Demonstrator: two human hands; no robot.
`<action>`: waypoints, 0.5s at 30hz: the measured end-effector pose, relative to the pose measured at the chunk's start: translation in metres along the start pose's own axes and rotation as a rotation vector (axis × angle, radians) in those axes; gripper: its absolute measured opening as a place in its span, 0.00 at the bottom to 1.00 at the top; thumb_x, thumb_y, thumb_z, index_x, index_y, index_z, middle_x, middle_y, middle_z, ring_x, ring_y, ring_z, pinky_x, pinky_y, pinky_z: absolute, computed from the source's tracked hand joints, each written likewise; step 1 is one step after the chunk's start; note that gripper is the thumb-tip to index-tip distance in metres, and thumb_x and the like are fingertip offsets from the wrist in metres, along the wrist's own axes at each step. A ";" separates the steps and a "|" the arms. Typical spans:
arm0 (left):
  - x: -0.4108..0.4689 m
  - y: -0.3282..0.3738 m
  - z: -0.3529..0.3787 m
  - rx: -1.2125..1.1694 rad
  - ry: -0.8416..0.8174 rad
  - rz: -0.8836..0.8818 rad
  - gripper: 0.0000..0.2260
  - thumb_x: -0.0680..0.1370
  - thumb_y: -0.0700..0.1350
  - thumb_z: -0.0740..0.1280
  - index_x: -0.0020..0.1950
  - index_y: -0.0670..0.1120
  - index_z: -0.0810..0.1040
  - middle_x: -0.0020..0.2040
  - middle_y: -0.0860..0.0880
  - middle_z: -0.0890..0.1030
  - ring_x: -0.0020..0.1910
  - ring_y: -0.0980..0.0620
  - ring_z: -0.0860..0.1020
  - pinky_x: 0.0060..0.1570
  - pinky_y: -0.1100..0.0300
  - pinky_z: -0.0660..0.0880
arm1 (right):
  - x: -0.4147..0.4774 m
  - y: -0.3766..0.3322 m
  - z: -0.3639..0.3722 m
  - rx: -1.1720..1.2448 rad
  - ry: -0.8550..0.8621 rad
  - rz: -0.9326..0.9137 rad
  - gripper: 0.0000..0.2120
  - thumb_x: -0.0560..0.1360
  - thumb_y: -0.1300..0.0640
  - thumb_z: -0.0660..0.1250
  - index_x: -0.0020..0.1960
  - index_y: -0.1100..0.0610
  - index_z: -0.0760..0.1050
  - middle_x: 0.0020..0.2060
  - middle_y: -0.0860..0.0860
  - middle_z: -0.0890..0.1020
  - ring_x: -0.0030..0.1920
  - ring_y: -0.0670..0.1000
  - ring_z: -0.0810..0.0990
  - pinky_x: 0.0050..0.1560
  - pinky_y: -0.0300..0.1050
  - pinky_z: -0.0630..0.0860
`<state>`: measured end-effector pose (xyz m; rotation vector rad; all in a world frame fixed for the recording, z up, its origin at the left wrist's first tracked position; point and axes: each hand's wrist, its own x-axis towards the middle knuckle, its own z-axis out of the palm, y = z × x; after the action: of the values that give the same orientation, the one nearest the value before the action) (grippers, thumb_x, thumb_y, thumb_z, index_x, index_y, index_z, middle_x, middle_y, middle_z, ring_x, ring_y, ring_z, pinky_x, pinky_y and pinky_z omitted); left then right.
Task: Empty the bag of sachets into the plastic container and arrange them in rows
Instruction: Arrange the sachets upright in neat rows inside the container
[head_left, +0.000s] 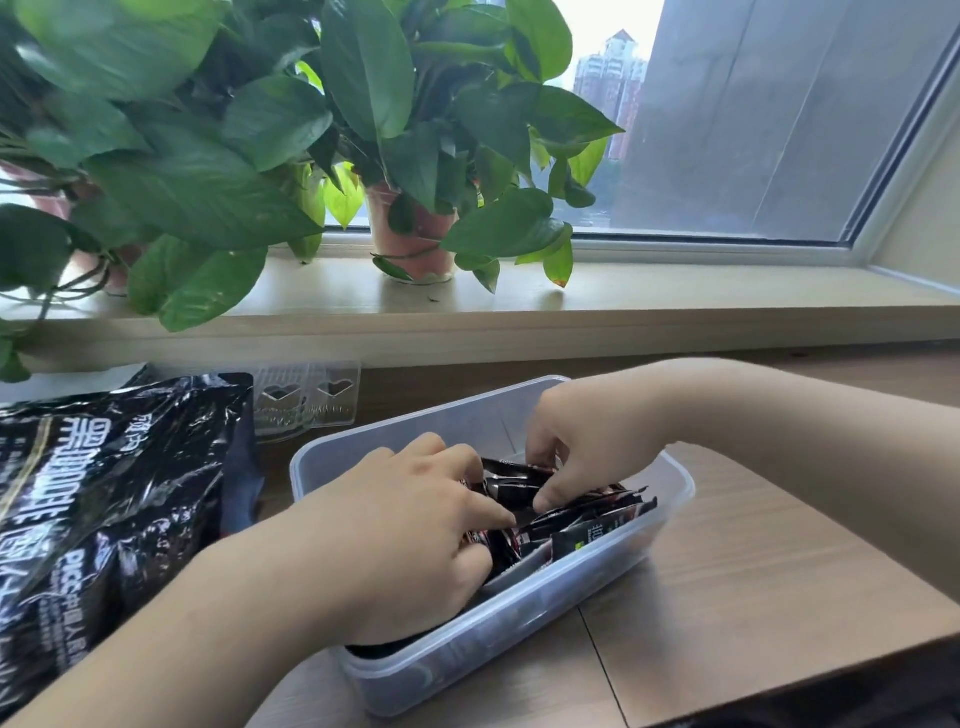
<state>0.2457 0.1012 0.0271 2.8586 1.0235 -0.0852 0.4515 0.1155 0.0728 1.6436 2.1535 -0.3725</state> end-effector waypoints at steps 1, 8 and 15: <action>0.001 0.000 0.000 0.001 0.004 -0.001 0.29 0.72 0.57 0.47 0.72 0.69 0.66 0.67 0.59 0.68 0.66 0.55 0.63 0.64 0.52 0.67 | -0.001 0.000 -0.003 0.015 -0.033 0.007 0.16 0.78 0.42 0.66 0.49 0.55 0.82 0.39 0.50 0.86 0.36 0.46 0.83 0.37 0.41 0.75; 0.001 -0.003 0.004 -0.013 0.015 -0.003 0.28 0.72 0.57 0.47 0.72 0.70 0.65 0.67 0.60 0.67 0.64 0.57 0.61 0.62 0.54 0.66 | 0.000 0.000 -0.002 0.069 -0.004 -0.008 0.07 0.75 0.50 0.72 0.46 0.53 0.84 0.33 0.46 0.84 0.29 0.41 0.83 0.30 0.32 0.72; 0.000 -0.002 0.003 0.008 0.011 0.001 0.28 0.72 0.57 0.47 0.73 0.69 0.65 0.68 0.59 0.67 0.65 0.56 0.61 0.62 0.53 0.67 | -0.006 -0.001 -0.004 -0.033 -0.064 0.013 0.21 0.79 0.41 0.63 0.37 0.54 0.80 0.32 0.50 0.85 0.30 0.43 0.79 0.34 0.38 0.70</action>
<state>0.2445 0.1027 0.0239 2.8700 1.0264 -0.0732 0.4511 0.1117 0.0787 1.6048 2.0906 -0.3792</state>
